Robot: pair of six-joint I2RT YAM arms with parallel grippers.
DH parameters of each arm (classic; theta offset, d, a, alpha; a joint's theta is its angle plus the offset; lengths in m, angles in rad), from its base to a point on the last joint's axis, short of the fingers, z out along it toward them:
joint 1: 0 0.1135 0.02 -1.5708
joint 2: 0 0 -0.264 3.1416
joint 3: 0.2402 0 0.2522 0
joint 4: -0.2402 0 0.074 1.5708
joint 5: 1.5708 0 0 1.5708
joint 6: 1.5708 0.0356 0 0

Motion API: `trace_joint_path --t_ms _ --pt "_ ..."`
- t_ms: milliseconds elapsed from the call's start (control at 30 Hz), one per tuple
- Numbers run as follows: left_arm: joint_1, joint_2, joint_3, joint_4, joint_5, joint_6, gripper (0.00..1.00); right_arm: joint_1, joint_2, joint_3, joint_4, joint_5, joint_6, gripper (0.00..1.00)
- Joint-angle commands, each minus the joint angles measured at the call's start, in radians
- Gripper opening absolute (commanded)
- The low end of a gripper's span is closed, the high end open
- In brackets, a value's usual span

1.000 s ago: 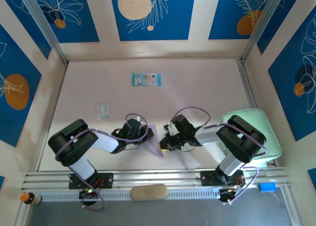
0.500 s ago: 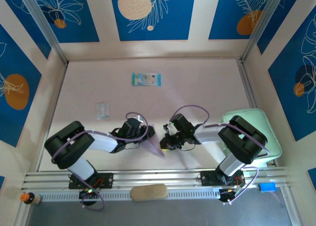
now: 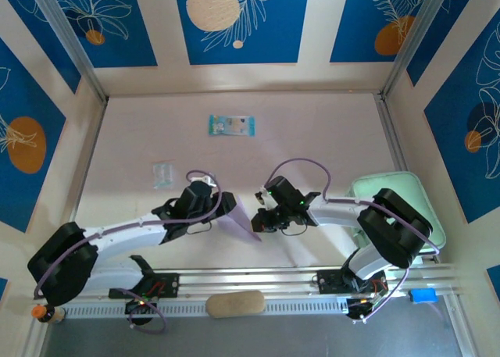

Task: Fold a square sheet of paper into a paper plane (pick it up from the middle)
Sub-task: Perform the fourth fold on the wing at the bottom-center of the table.

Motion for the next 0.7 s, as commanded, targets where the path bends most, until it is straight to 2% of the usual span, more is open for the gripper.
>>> trace_joint_path --t_ms 0,333,667 --pt "-0.005 -0.021 -0.024 -0.041 -0.018 -0.009 0.23 0.02 0.003 0.034 -0.069 0.071 -0.052 0.01" --pt "-0.003 0.154 0.044 0.053 0.08 0.011 0.18 0.015 0.036 0.0 -0.017 0.033 0.002 0.01" --pt "0.004 0.269 0.102 0.079 0.093 0.032 0.16 0.011 0.072 -0.001 -0.02 0.02 0.004 0.01"
